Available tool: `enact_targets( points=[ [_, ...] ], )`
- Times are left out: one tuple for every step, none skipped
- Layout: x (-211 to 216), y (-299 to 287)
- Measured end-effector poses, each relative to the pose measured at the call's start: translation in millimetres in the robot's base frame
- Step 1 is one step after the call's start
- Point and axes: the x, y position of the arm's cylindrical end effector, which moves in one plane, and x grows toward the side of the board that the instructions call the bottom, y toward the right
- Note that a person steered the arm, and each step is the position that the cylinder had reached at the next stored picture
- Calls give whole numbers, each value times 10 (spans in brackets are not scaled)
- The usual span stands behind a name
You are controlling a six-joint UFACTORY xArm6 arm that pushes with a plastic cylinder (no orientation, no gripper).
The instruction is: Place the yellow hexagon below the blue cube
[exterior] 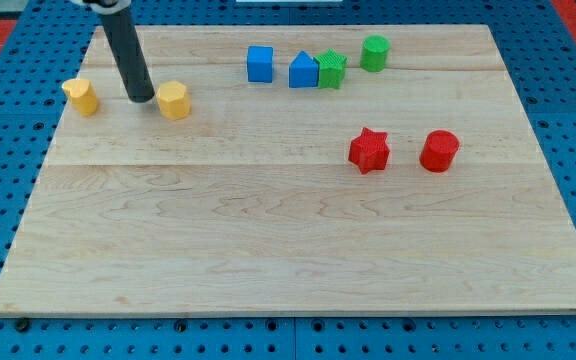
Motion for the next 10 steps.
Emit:
enact_targets(
  points=[
    [204,115],
    [200,192],
    [-18,200],
    [-255,237],
    [-371,322],
    [-181,554],
    [-105,635],
    [-296,425],
    [-714,247],
    [-885,196]
  ],
)
